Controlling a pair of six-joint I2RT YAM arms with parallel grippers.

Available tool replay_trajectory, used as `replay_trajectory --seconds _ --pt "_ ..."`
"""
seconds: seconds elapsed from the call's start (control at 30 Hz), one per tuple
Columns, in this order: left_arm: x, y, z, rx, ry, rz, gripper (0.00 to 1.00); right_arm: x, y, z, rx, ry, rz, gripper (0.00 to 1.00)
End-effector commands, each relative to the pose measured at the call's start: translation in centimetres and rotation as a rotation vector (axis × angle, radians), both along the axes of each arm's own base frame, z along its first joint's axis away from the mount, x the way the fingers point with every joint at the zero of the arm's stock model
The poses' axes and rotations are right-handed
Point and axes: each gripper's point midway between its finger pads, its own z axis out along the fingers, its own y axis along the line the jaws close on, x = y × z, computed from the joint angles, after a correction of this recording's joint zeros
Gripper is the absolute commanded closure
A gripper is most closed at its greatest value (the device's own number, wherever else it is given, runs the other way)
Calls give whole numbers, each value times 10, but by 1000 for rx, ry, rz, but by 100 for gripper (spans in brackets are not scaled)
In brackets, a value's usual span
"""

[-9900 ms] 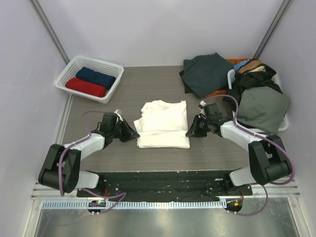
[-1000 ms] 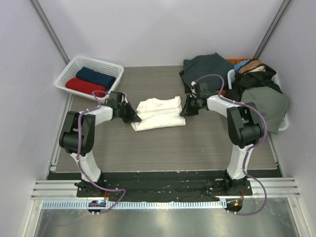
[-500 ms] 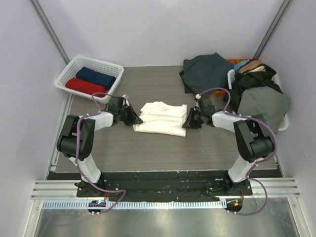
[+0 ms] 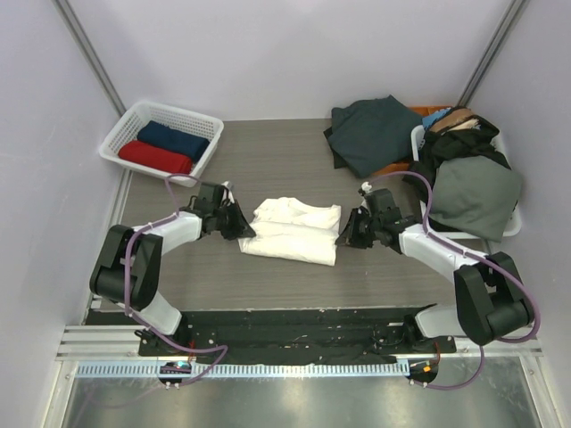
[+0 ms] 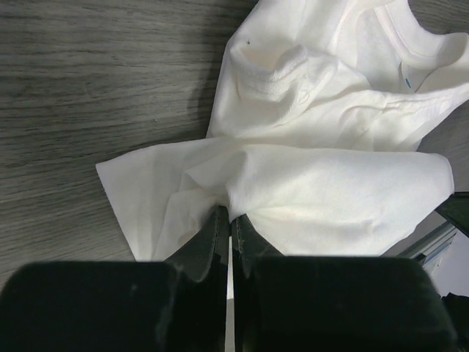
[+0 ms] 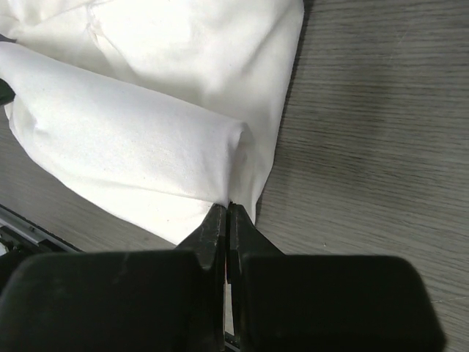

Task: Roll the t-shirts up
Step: Roll the T-shirt to the center of the board.

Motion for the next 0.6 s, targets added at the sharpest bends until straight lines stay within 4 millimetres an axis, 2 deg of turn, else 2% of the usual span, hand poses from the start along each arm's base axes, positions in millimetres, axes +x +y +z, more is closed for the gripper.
replay_trajectory --seconds 0.0,0.1,0.13,0.17,0.2,0.27,0.37,0.4,0.47,0.5,0.57 --pt "16 11 8 75 -38 19 94 12 -5 2 -40 -13 -28 98" --pt "22 13 9 91 -35 27 89 18 -5 -5 -57 -4 -29 97" --pt "24 12 12 90 -40 27 82 20 -5 -4 -59 -9 -30 94" --pt "24 11 12 88 -38 24 79 21 -4 -6 -60 -5 -30 88" --pt "24 12 13 91 -40 28 74 21 -5 -6 -63 -4 -31 76" --pt "24 13 18 93 -53 28 71 22 -5 0 -59 -20 -34 69" --pt "26 16 35 101 -101 41 67 25 -9 19 -72 -65 -39 61" --pt "27 18 44 102 -125 49 67 29 -9 32 -70 -94 -40 61" --pt "29 18 57 91 -146 67 67 29 -10 42 -75 -106 -42 60" --pt "30 18 70 77 -177 72 66 31 -10 56 -62 -140 -45 60" --pt "29 17 81 58 -201 81 66 30 -6 71 -30 -163 -44 60"
